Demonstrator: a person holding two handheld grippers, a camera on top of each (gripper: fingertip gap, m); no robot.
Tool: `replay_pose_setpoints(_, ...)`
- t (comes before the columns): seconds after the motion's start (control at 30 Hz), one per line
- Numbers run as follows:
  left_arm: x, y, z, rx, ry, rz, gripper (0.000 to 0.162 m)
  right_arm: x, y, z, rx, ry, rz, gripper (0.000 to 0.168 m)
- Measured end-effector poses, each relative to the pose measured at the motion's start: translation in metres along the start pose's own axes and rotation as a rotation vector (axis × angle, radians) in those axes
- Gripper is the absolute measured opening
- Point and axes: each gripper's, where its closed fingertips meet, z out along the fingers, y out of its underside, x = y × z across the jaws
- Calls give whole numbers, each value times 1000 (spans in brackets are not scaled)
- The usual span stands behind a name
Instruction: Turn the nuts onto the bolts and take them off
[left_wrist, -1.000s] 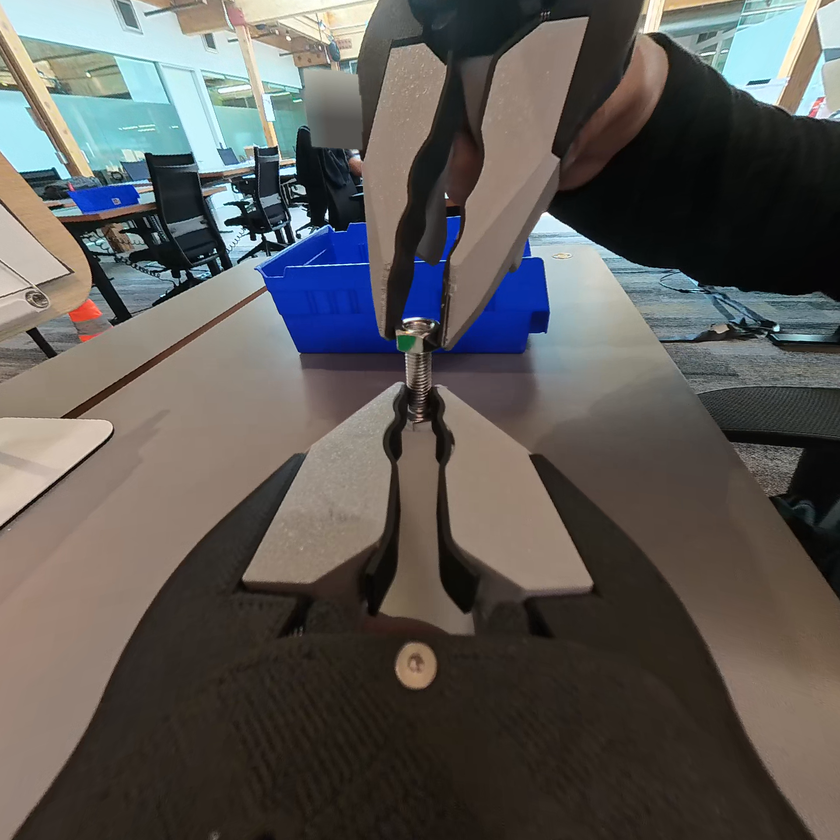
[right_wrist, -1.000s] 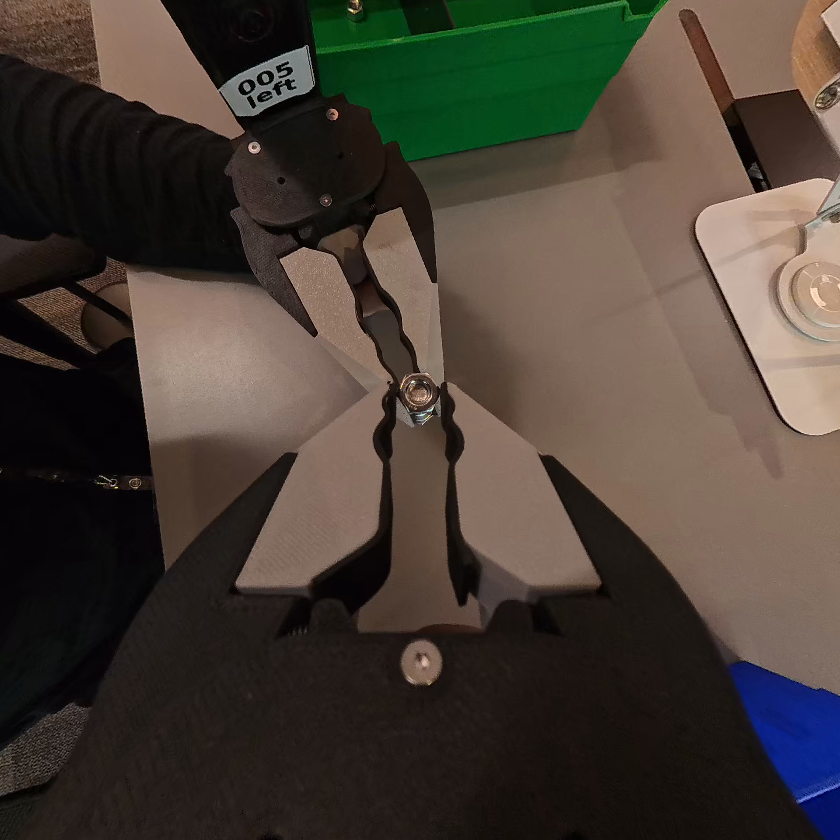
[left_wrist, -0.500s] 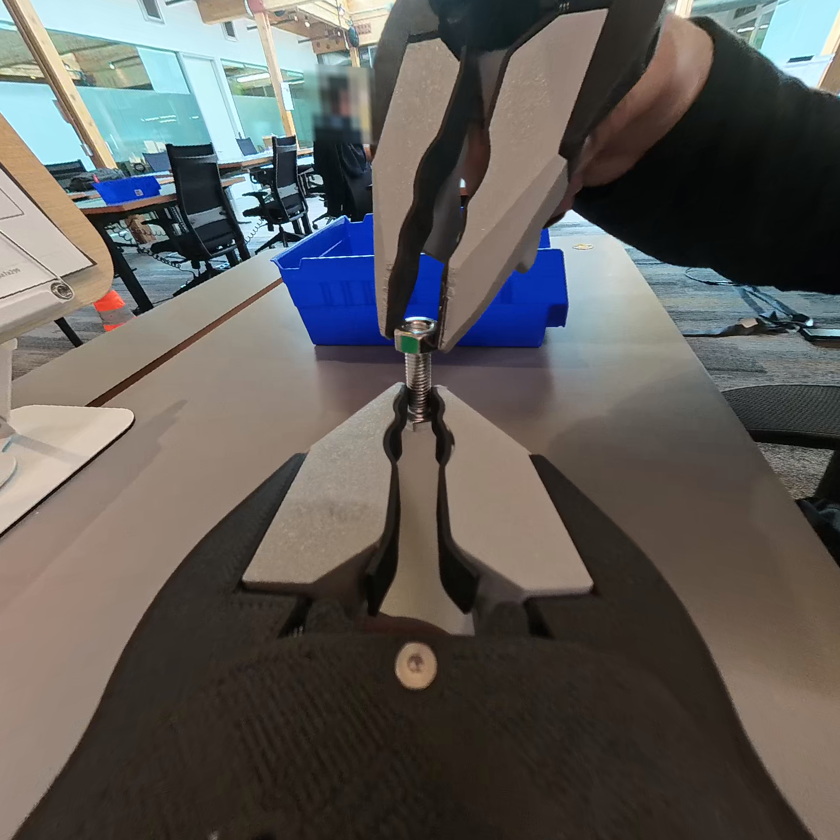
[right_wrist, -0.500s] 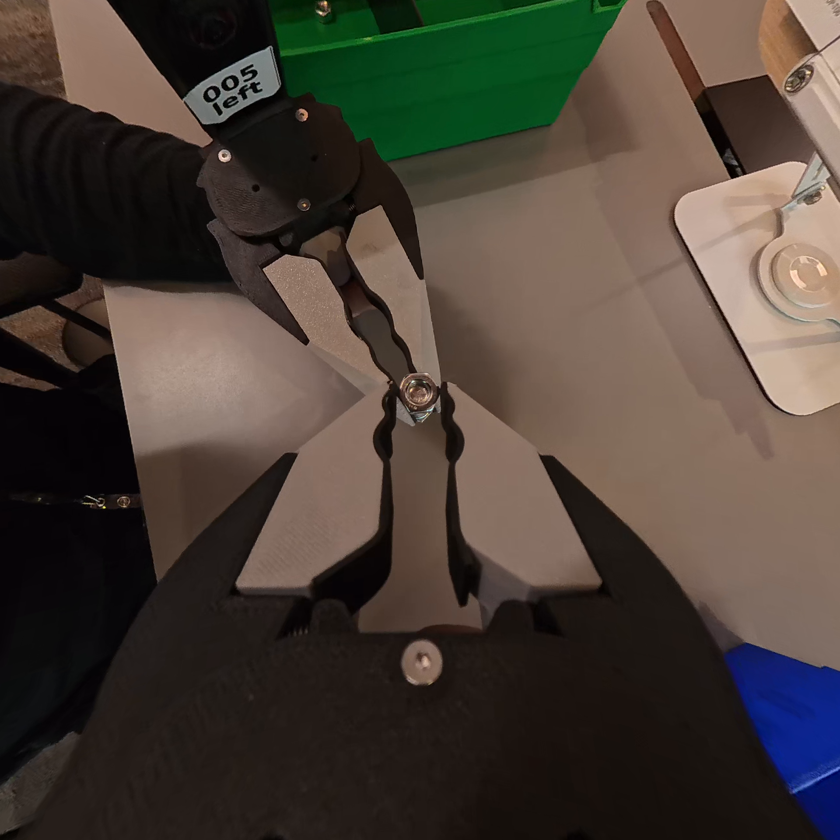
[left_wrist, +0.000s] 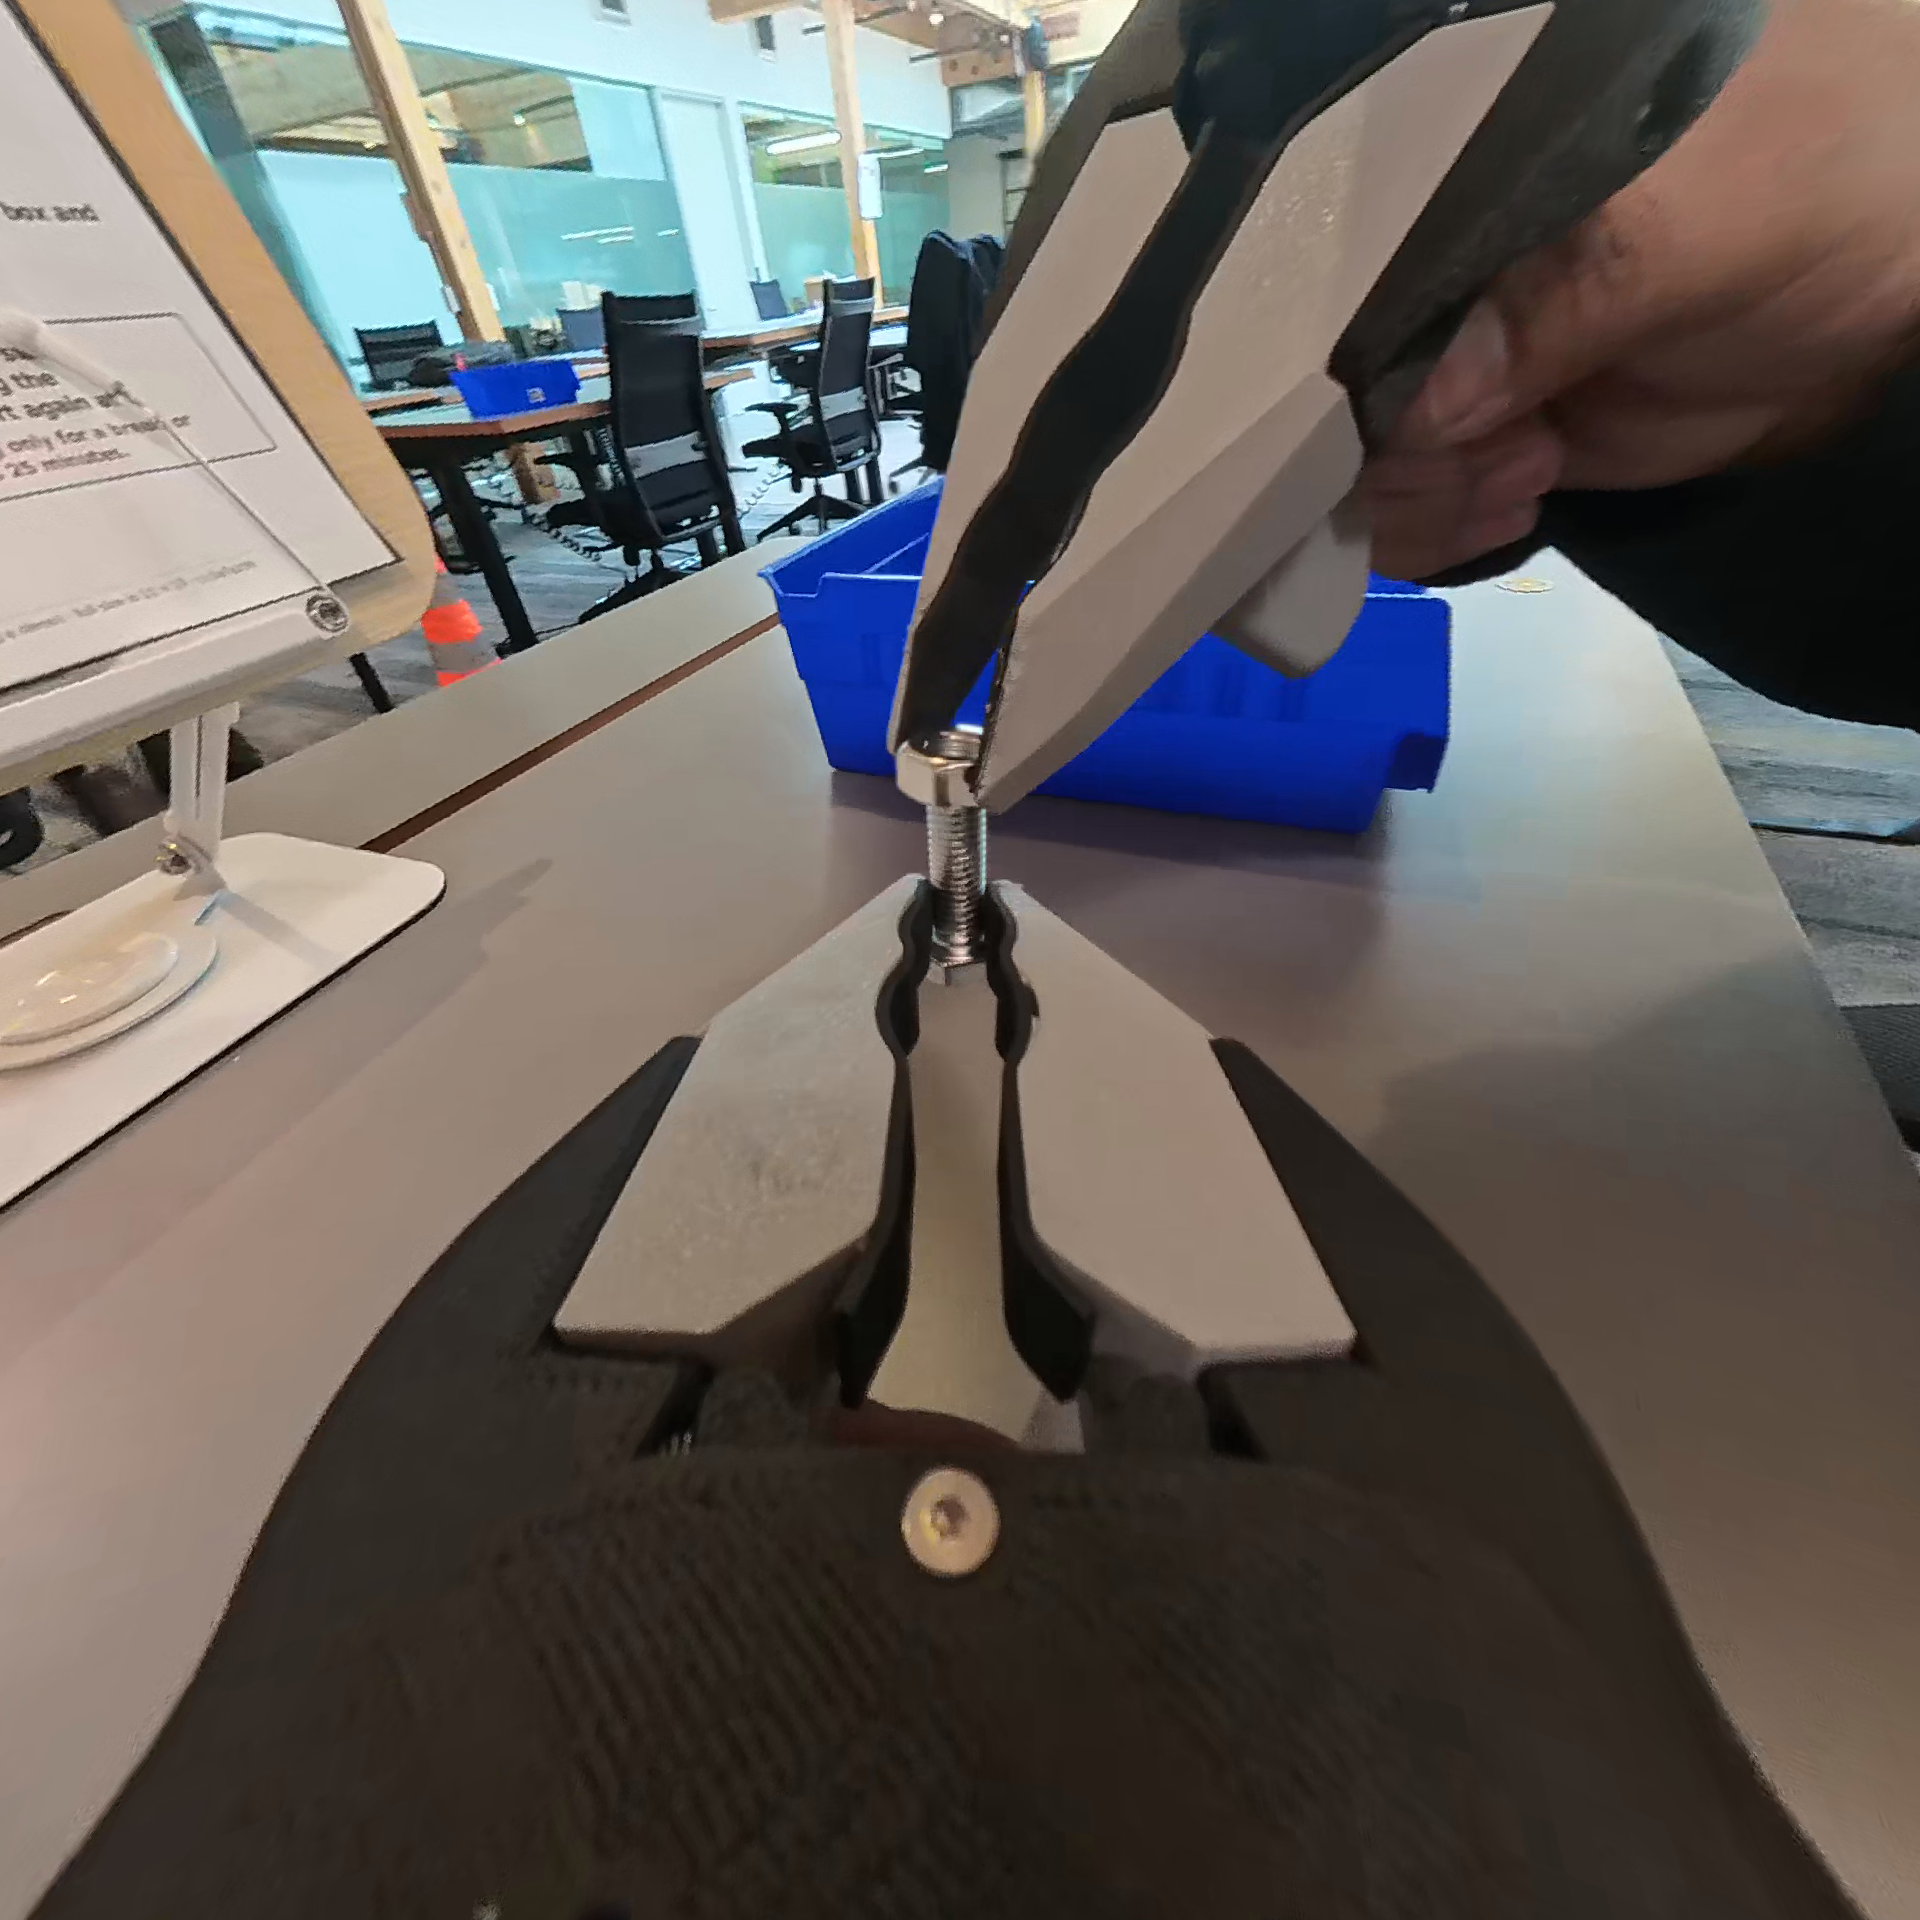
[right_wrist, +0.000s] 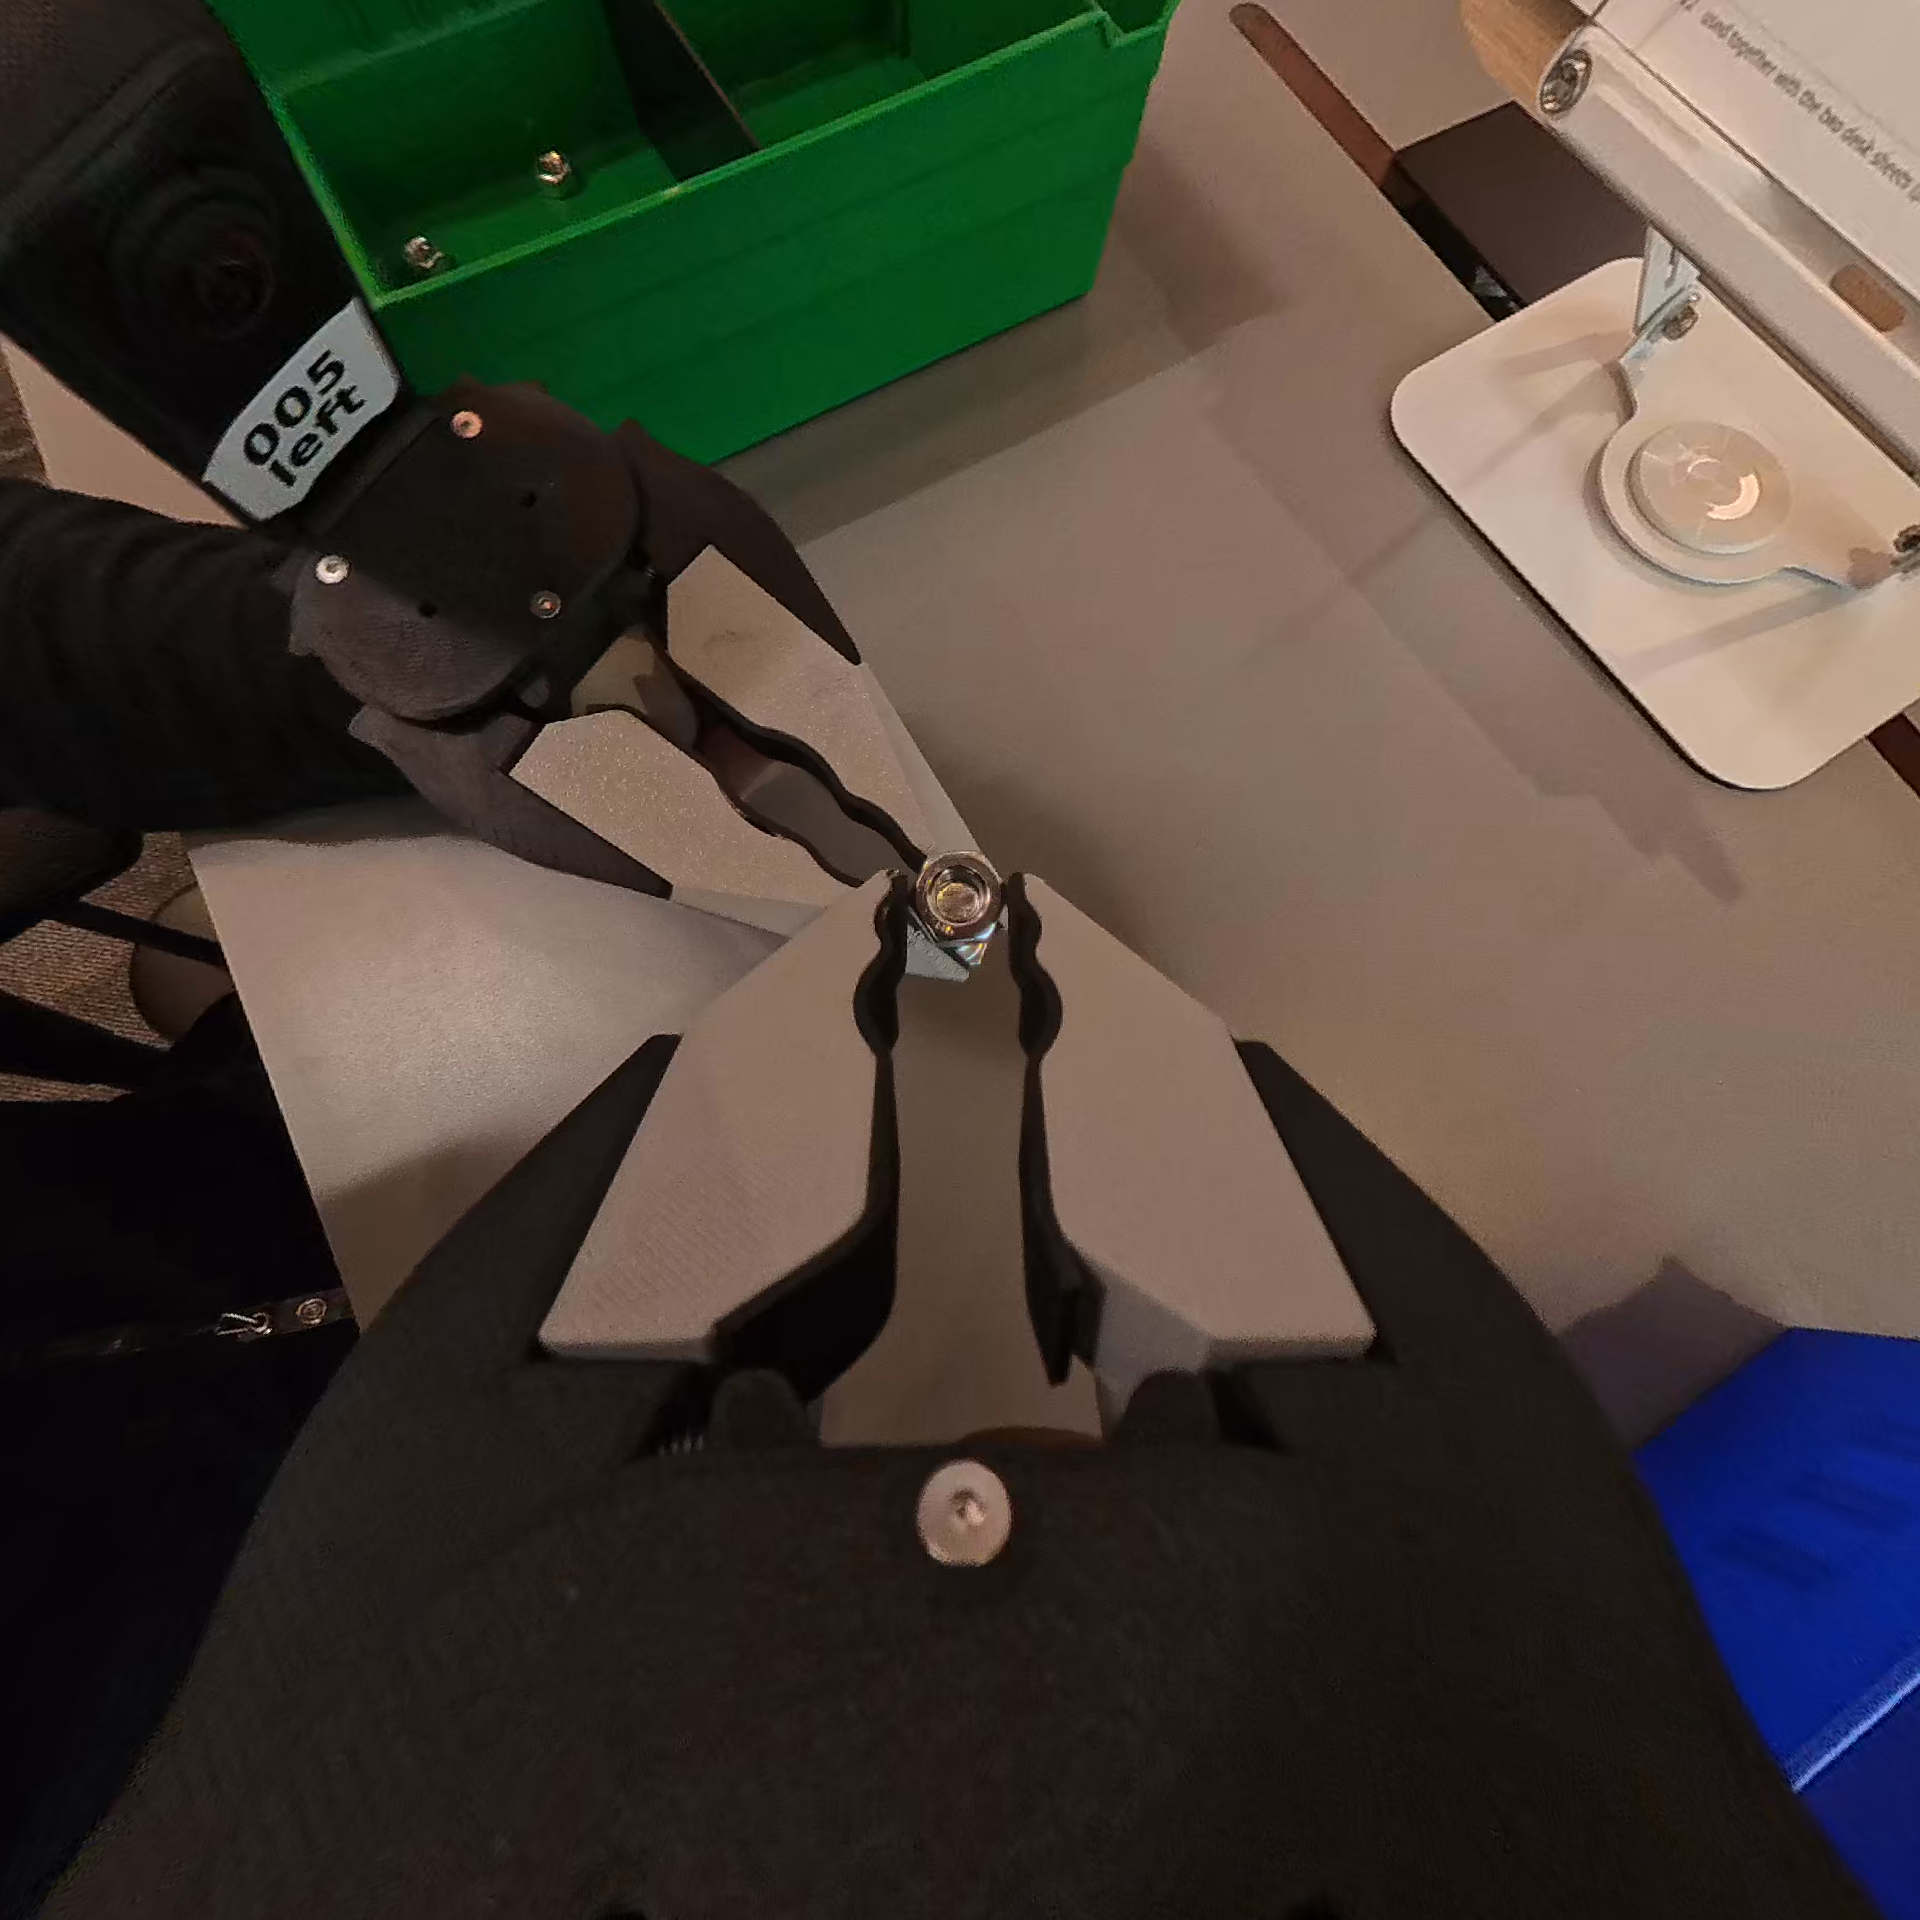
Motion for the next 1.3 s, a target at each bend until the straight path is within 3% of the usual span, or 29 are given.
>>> replay_pose_setpoints(0.63, -20, 7, 1, -43, -198, -85, 7, 15, -6, 15, 27, 91, 118, 16)
replay_pose_setpoints(1.2, -21, 12, 2, -68, -203, -87, 7, 17, -4, 19, 65, 82, 138, 17)
replay_pose_setpoints(1.3, -22, 13, 2, -70, -199, -91, 7, 16, -7, 17, 85, 78, 141, 25)
